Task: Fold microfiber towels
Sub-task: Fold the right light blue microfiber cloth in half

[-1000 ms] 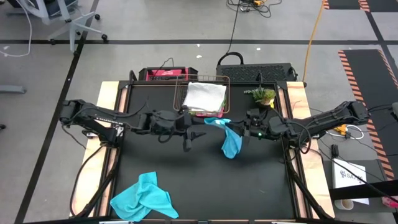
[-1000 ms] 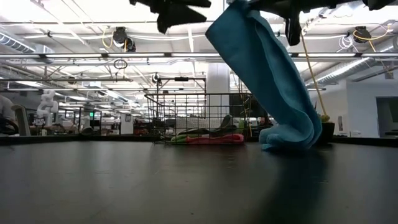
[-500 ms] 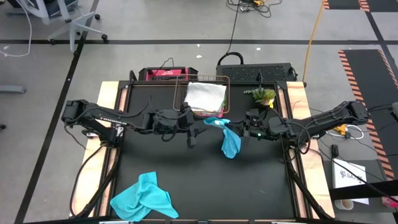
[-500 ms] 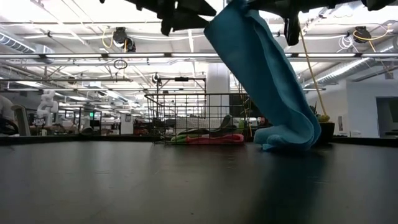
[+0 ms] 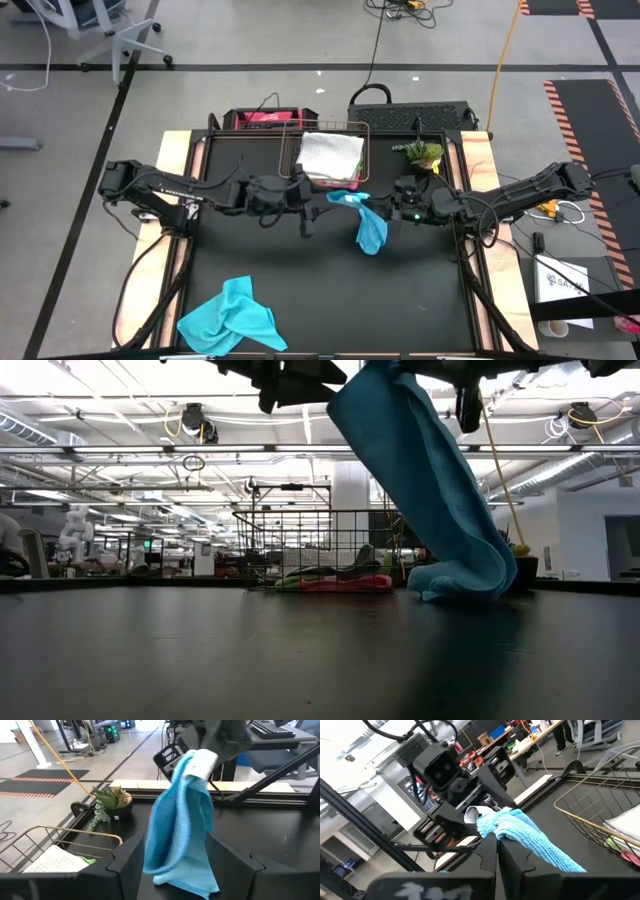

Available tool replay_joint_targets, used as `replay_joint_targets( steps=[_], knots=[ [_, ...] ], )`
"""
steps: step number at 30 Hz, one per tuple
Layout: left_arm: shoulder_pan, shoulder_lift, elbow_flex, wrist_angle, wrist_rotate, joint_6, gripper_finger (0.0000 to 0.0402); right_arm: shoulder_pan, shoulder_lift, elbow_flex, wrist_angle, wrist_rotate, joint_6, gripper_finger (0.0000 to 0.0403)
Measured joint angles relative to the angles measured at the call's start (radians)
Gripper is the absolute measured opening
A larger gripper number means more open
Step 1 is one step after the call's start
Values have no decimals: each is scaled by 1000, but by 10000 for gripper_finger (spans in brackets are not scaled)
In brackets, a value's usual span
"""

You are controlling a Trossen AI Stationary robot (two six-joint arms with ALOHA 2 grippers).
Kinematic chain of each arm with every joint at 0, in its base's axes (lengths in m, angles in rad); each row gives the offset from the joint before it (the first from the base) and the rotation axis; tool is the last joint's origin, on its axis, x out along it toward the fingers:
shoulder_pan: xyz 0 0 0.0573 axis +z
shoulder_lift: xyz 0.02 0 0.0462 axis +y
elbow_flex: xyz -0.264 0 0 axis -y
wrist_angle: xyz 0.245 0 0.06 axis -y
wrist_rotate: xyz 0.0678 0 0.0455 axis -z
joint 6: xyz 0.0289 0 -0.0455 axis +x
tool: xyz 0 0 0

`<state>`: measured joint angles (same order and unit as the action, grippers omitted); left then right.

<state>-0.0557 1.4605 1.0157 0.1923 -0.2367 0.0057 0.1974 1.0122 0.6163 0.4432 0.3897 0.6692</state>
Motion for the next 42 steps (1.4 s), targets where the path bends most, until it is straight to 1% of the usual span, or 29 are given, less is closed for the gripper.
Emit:
replay_joint_targets(
  steps=[5, 11, 18, 22, 28, 30, 33, 35, 37, 39, 41, 42],
  knots=[
    [12, 0, 0, 3, 5, -12, 212, -2, 0, 0, 1, 1, -2, 0],
    [8, 0, 0, 56, 12, -23, 212, -35, 19, 0, 15, 6, -12, 0],
    [8, 10, 0, 65, 27, -33, 212, -61, 105, 0, 189, -4, -49, 0],
    [9, 36, 0, 43, 27, -33, 212, -61, 146, 0, 299, -77, -55, 0],
    [12, 60, 0, 36, 26, -66, 211, -52, 156, 0, 301, -81, -46, 0],
    [7, 60, 0, 54, 1, -77, 211, -52, 156, 0, 295, -81, -45, 0],
    [-3, 53, 0, 82, -80, -72, 206, -52, 156, 0, 281, -81, -32, 0],
    [-7, 49, 0, 118, -113, -59, 185, -52, 156, 0, 273, -84, -27, 0],
    [-10, 48, 0, 127, -119, -60, 150, -52, 156, 0, 270, -85, -27, 0],
    [-13, 49, 0, 120, -110, -60, 100, -52, 156, 0, 271, -85, -29, 0],
    [-18, 49, 0, 120, -86, -62, 39, -52, 156, 0, 270, -85, -29, 0],
    [-21, 49, 0, 123, -73, -66, 20, -52, 156, 0, 268, -85, -29, 0]
  ],
)
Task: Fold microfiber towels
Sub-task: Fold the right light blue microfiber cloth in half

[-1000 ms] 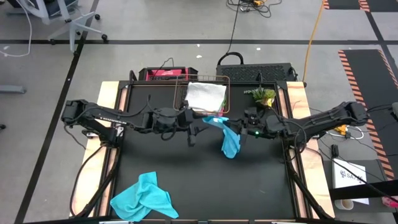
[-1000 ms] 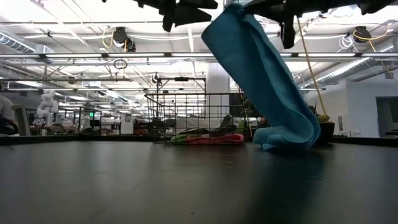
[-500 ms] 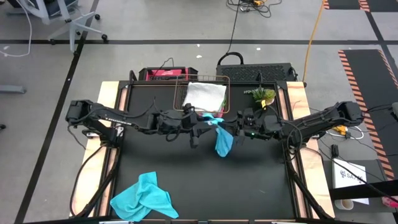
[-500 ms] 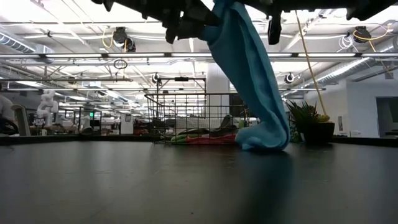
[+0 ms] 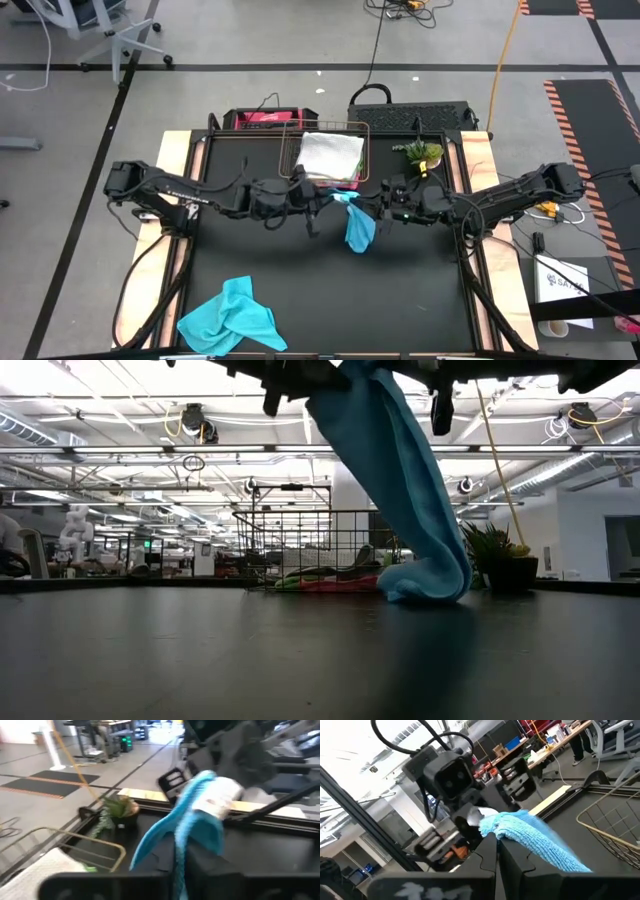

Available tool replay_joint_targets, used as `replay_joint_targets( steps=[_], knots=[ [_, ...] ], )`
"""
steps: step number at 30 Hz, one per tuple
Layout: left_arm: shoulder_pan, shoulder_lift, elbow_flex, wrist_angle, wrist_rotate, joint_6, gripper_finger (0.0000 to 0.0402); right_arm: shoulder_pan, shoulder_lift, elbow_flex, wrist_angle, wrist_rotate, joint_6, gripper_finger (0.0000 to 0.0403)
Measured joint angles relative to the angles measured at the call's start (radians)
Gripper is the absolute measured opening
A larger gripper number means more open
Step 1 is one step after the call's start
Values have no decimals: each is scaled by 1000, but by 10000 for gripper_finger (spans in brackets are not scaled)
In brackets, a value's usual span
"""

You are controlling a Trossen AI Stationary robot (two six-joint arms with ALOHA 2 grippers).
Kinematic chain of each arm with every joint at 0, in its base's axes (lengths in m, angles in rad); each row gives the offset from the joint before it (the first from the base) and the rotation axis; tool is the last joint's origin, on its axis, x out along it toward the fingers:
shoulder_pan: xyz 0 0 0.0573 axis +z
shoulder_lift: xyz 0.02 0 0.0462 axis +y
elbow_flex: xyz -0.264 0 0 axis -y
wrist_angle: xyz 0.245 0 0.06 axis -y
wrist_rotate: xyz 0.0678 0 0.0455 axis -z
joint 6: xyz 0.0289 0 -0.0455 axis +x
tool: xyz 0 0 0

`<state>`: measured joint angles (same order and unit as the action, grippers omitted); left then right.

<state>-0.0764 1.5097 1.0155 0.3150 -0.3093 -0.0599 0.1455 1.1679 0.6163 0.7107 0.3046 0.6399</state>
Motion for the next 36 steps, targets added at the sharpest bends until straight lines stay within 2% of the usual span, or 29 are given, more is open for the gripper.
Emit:
replay_joint_targets(
  steps=[3, 9, 16, 18, 21, 25, 29, 32, 36],
  knots=[
    [-15, -15, -1, -2, 1, -5, 9, 0, 0, 0, -29, -6, 2, 0],
    [-47, -83, 1, -8, -15, 0, 3, 0, -2, 0, -46, -92, 3, 0],
    [-92, -199, 1, -136, -145, 5, 2, 0, -32, 0, -50, -101, 23, 0],
    [-103, -227, 1, -179, -159, 5, 2, 0, -39, 0, -51, -108, 28, 1],
    [-116, -259, 2, -205, -153, 2, 1, 0, -48, 0, -50, -175, -6, 5],
    [-137, -296, 2, -235, -57, -28, 1, 0, -51, 0, -50, -179, -27, 5],
    [-164, -336, 2, -288, 109, -54, 1, 0, -52, 0, -50, -175, -27, 2],
    [-189, -376, 2, -390, 227, -93, 1, 0, -58, 0, -51, -178, -24, 1],
    [-215, -430, 2, -558, 245, -198, 1, 1, -99, 0, -64, -187, -23, 1]
  ],
)
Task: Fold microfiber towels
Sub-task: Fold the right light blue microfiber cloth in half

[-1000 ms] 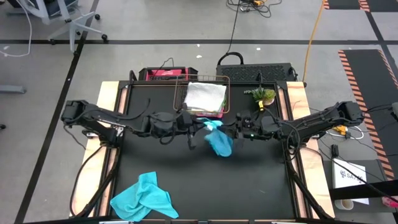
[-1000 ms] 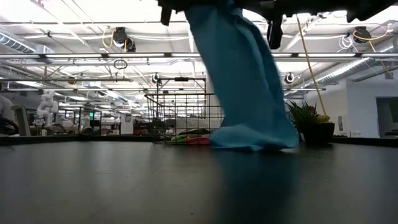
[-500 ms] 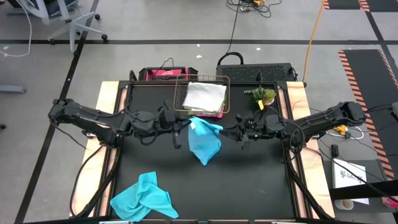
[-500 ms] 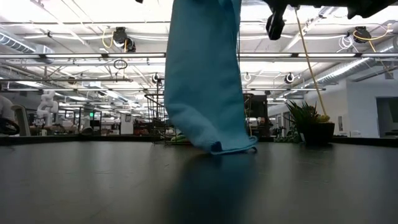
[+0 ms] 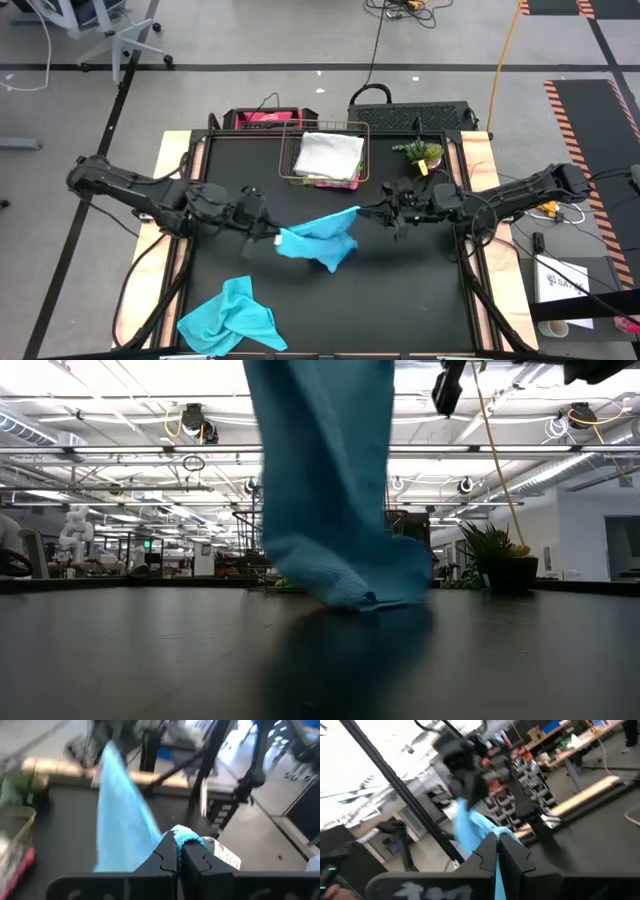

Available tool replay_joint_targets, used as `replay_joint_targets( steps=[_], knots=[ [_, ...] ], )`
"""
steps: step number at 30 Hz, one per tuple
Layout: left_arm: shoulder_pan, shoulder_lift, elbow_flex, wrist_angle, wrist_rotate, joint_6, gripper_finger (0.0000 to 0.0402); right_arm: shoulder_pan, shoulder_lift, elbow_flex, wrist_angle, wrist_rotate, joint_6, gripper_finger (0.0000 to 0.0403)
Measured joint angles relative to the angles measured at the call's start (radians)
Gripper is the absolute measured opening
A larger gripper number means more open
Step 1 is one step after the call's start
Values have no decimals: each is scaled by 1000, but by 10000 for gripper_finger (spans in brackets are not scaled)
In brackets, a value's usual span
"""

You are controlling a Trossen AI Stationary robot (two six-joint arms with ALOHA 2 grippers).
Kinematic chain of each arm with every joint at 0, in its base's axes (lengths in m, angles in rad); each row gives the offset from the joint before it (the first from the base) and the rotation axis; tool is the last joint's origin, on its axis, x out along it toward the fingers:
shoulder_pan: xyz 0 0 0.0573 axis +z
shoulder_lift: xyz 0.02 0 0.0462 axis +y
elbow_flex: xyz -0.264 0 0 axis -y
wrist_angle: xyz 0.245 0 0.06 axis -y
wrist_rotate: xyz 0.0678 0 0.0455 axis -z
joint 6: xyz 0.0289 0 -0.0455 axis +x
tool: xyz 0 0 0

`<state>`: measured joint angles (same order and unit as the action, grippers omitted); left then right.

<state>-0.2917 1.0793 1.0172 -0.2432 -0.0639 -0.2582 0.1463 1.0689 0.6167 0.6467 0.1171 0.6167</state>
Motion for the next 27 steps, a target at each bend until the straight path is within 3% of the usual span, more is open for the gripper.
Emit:
replay_joint_targets(
  steps=[6, 11, 18, 22, 27],
  knots=[
    [4, -70, -2, -96, -51, -1, 1, -1, -132, -1, 16, 12, -7, 1],
    [59, -139, -1, -2, -122, 115, 2, -9, -240, -1, -14, -13, -47, 1],
    [103, -189, 0, 48, -111, 104, 1, 13, -281, 0, -60, -15, -57, 1],
    [101, -176, 0, 88, 20, 91, 1, 28, -205, -1, -107, -16, -69, 1],
    [86, -134, 0, 206, 289, -3, 2, 32, -27, 0, 45, -23, -144, 0]
  ],
)
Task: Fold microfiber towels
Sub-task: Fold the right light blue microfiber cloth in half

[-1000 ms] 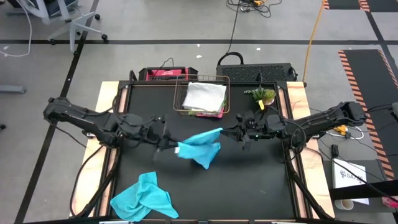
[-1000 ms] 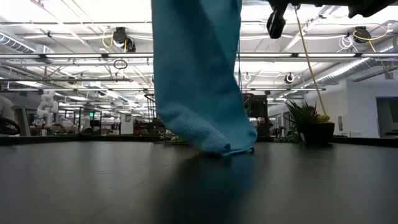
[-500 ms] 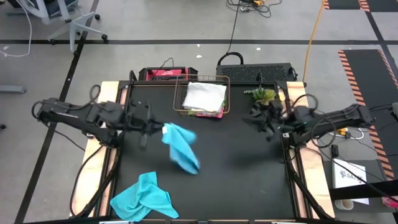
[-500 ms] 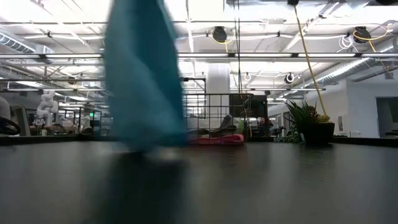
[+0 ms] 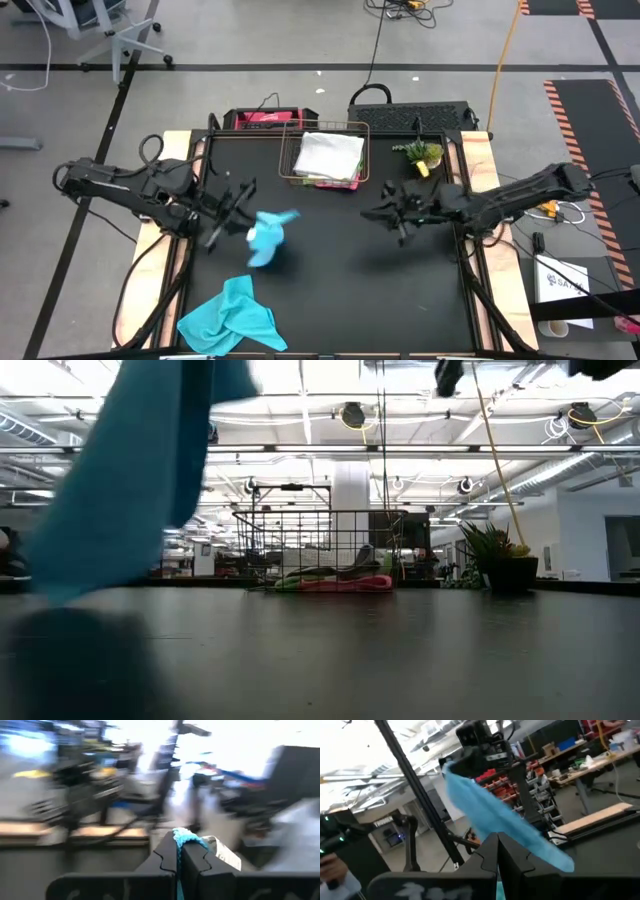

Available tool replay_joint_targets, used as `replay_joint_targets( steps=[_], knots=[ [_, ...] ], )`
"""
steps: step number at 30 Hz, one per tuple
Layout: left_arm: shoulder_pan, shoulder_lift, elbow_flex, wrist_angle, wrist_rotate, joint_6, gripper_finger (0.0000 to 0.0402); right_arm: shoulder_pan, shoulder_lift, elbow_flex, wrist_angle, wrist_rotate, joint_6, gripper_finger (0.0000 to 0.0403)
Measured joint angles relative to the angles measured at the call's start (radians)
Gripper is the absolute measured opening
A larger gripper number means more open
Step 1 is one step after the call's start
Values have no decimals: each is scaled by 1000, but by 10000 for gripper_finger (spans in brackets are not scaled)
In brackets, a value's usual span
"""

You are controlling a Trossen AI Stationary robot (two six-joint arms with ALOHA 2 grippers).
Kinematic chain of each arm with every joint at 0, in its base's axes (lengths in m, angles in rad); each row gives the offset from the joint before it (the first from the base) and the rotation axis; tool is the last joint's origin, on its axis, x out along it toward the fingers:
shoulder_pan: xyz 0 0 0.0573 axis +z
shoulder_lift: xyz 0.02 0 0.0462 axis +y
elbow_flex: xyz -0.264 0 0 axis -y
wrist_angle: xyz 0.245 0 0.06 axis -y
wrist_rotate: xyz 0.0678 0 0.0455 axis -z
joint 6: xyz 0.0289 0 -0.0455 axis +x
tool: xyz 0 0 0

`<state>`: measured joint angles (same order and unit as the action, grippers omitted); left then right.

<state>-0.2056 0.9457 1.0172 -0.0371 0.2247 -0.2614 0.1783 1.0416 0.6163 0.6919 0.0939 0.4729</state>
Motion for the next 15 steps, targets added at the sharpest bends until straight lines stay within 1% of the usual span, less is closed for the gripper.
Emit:
replay_joint_targets(
  steps=[3, 4, 5, 6, 8, 11, 13, 15],
  knots=[
    [-31, 17, 0, 51, 164, -89, 1, -18, 84, 0, 105, -50, -19, 0],
    [-44, 22, 0, 59, 203, -111, 2, -23, 103, 0, 122, -72, -13, 0],
    [-55, 24, 0, 57, 218, -116, 2, -29, 121, 0, 139, -94, 3, 0],
    [-66, 25, 0, 53, 216, -114, 1, -34, 136, 0, 151, -116, 26, 0],
    [-80, 23, 0, 54, 170, -114, 1, -40, 155, 0, 155, -164, 71, 0],
    [-74, 23, 0, 51, 111, -100, 3, -39, 175, 17, 129, -207, 89, 0],
    [-66, 23, 0, 47, 95, -90, 2, -39, 188, 44, 87, -232, 86, 0],
    [-51, 23, 0, 47, 90, -89, 2, -38, 200, 98, -21, -245, 53, 0]
  ],
)
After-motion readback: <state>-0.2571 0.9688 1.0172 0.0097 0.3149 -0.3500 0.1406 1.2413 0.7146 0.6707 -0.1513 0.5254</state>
